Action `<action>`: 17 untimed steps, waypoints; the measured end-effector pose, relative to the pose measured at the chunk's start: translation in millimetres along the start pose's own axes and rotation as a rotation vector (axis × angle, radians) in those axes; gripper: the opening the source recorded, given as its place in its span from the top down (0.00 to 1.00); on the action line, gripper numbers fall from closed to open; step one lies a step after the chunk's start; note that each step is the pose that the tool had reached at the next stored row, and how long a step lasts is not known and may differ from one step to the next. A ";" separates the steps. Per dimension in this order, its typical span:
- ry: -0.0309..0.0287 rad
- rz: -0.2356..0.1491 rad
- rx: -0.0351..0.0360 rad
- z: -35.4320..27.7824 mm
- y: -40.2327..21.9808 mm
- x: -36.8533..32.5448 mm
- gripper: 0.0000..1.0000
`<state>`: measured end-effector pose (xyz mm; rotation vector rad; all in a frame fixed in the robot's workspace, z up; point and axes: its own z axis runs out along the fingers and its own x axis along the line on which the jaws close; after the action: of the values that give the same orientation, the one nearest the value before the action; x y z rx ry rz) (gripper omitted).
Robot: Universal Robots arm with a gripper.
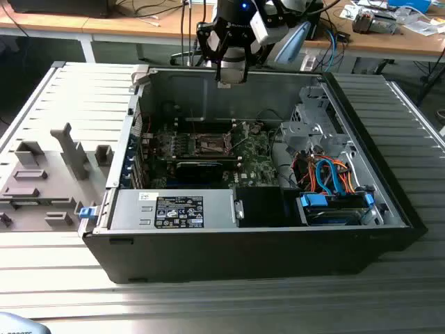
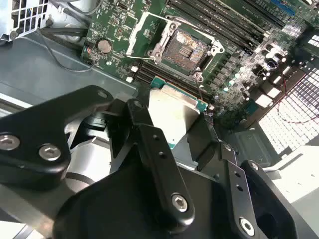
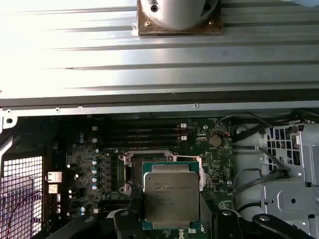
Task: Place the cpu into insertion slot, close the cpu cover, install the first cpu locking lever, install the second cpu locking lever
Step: 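Place the cpu into insertion slot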
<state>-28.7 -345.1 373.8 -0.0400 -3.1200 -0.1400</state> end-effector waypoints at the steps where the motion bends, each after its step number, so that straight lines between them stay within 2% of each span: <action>1: 0.0000 0.000 0.0000 0.0 0.0 0.0 0.46; 7: 0.0000 0.000 0.0001 0.0 0.0 0.0 0.46; 17: 0.0000 0.000 0.0000 4.9 -0.5 0.3 0.46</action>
<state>-29.1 -345.1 368.8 -0.0400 -3.1200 -0.1400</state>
